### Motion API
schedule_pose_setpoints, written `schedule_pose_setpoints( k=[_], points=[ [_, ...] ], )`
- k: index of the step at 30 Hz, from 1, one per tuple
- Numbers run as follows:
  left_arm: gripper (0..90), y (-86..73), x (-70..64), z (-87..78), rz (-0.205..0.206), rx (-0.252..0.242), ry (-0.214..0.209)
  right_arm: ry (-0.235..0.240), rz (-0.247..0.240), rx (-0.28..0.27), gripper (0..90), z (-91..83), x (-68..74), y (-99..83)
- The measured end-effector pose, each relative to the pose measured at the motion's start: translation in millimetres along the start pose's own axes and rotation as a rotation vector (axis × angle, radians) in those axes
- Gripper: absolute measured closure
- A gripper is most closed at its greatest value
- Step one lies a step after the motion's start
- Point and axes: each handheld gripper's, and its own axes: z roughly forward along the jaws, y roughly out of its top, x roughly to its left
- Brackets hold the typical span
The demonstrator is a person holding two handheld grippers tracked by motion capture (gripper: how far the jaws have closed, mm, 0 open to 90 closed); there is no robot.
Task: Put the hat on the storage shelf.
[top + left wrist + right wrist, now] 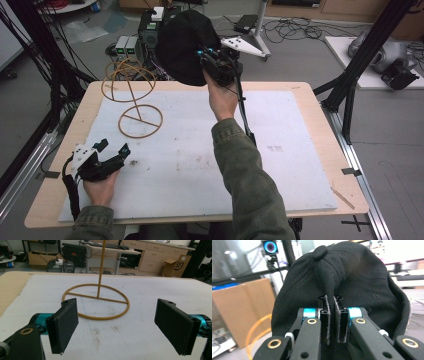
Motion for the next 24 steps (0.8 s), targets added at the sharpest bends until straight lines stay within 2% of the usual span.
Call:
schedule_pose_setpoints(
  k=[3, 9, 18, 24],
  points=[
    [19.2, -0.5, -1.1, 1.3, -0.003, 0.001, -0.005, 0.044, 0.026, -0.01, 85.7, 10.3, 12.9, 0.0],
    [18.9, -0.3, -1.6, 0.8, 0.005, 0.003, -0.008, 0.096, 0.042, -0.006, 85.7, 30.8, 33.6, -4.0],
    [18.6, -0.3, -2.7, -1.8, 0.011, 0.001, -0.003, 0.144, 0.032, 0.011, 85.7, 61.0, 61.4, -15.1],
    [18.7, -0.8, -2.1, -5.2, 0.012, -0.002, -0.004, 0.162, 0.066, 0.018, 85.8, 85.5, 69.8, -27.4]
  ],
)
